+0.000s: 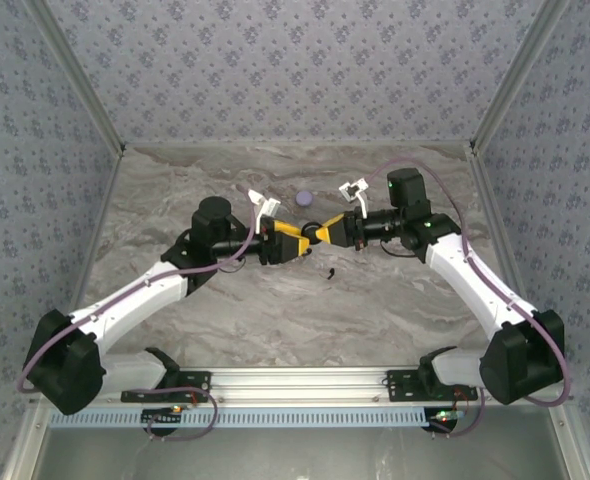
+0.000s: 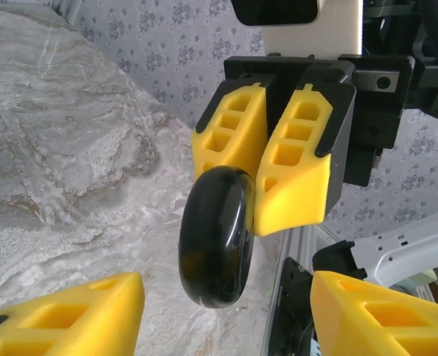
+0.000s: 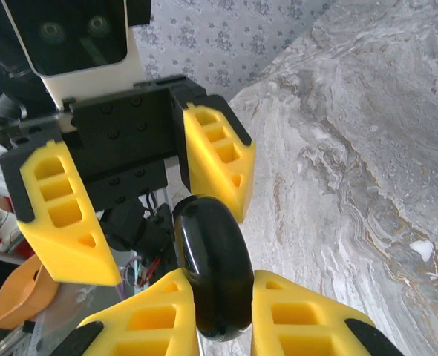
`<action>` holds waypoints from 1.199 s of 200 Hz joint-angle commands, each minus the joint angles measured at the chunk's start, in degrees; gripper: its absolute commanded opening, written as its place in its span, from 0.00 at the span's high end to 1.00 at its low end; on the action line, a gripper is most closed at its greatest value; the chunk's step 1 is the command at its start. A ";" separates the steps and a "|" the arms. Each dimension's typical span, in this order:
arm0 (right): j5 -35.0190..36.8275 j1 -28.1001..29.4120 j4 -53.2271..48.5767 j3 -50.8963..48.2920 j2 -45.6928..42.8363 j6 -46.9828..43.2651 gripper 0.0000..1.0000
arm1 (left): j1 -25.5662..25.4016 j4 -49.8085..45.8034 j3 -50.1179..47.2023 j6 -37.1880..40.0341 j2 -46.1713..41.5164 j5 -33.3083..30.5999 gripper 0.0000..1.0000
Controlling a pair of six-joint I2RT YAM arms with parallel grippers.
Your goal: Insert the wireless bluetooth earbuds into the charging case
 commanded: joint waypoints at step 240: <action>0.13 1.80 4.49 -1.72 -2.73 3.62 0.83 | -1.89 13.59 0.02 -7.34 3.41 -0.57 0.66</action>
